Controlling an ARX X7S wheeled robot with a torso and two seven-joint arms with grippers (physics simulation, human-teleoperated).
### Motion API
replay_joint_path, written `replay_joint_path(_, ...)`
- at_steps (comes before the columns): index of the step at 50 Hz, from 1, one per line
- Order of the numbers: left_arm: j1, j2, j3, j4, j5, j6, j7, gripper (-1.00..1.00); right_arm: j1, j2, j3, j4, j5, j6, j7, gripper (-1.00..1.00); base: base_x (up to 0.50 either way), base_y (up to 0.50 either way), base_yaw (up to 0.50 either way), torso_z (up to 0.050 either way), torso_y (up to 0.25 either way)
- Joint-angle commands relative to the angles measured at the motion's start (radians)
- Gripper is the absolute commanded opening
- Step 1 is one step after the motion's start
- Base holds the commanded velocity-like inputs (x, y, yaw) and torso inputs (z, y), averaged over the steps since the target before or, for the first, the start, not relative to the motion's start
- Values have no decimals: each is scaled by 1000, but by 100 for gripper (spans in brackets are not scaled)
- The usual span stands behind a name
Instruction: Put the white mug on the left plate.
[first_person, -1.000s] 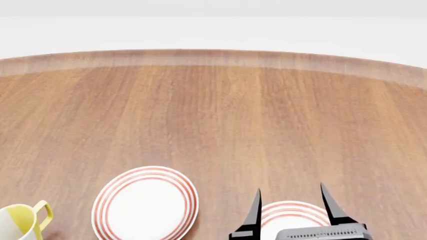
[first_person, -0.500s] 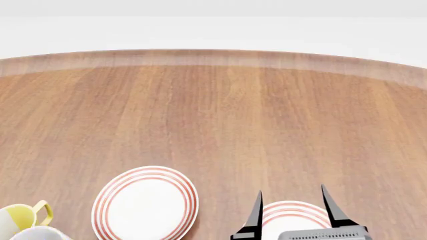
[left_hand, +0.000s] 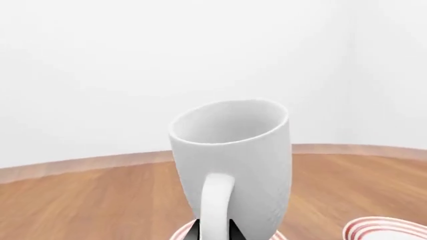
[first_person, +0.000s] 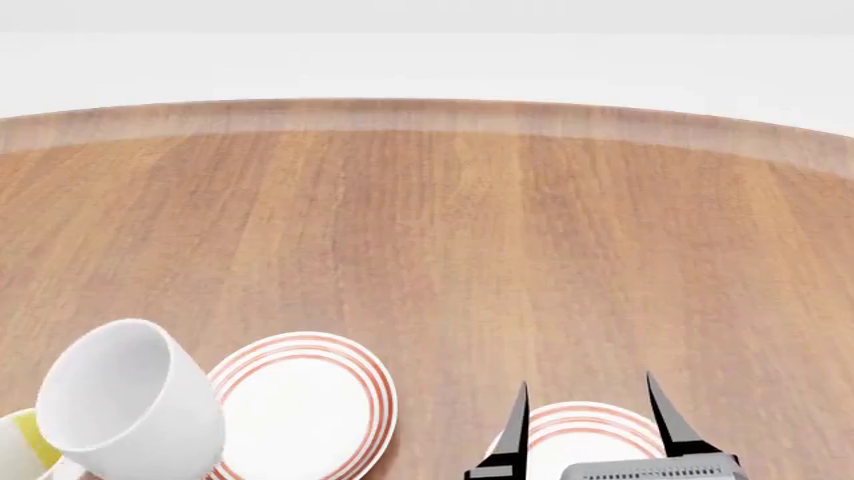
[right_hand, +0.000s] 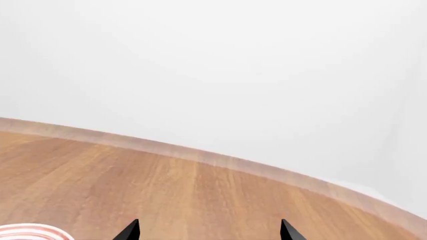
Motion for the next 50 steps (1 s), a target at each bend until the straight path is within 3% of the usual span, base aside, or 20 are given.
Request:
replay_joint_path(1,-92,27,52,-20,95,-34,-66,-100,1,0,-2,15,4,-13,3,100,0,0,0,0,0)
replay_joint_path(24,-244,-8,118,-142,165,-97,-55,-100,5,6,-9,4,10,0,9,100,0,0,0,0,0)
replay_joint_path(28,-303,1,133,-257,180,-66,-47,-100,6,7,-11,6,9,0,10,100,0,0,0,0,0)
replay_joint_path(50,-402,-9,153,-390,189,-59,-42,-100,1,10,-16,21,13,-15,16,100,0,0,0,0,0)
